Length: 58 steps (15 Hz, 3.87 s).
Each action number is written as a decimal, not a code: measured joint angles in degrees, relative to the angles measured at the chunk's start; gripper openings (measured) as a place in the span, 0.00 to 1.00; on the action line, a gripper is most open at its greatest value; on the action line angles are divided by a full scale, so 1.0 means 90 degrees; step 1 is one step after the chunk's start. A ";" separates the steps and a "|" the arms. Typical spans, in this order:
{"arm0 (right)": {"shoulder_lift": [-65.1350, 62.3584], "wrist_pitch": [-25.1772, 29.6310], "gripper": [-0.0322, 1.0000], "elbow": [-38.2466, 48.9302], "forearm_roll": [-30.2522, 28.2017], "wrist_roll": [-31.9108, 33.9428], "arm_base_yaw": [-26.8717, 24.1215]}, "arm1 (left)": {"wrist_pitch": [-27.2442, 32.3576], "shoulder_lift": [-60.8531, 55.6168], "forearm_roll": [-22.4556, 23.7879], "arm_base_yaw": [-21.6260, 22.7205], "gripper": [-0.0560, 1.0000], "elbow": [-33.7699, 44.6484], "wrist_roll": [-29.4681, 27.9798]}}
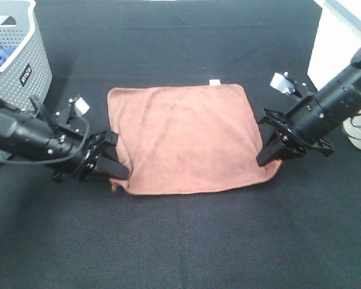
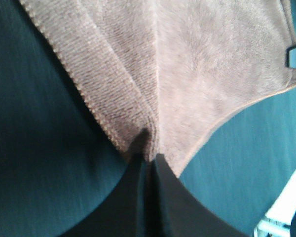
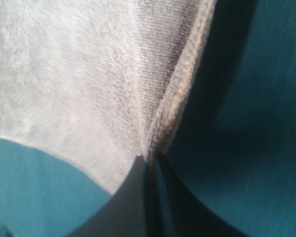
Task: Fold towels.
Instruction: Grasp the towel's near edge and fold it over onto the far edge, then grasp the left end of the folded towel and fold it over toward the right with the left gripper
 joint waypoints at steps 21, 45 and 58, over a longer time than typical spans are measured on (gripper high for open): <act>-0.0045 -0.0051 0.03 -0.1700 -0.0172 0.0006 0.0000 | -0.0917 -0.0859 0.1394 0.0070 0.06 -0.1286 -0.1184; 0.2152 -0.0624 0.67 -0.3845 -0.0955 0.0630 0.0045 | -0.1439 0.1235 0.2680 0.0070 0.67 -0.3584 -0.1814; 0.2024 -0.0236 0.75 -0.3845 -0.1184 0.0834 0.0045 | -0.1464 0.1572 0.4724 0.0070 0.79 -0.3890 -0.4724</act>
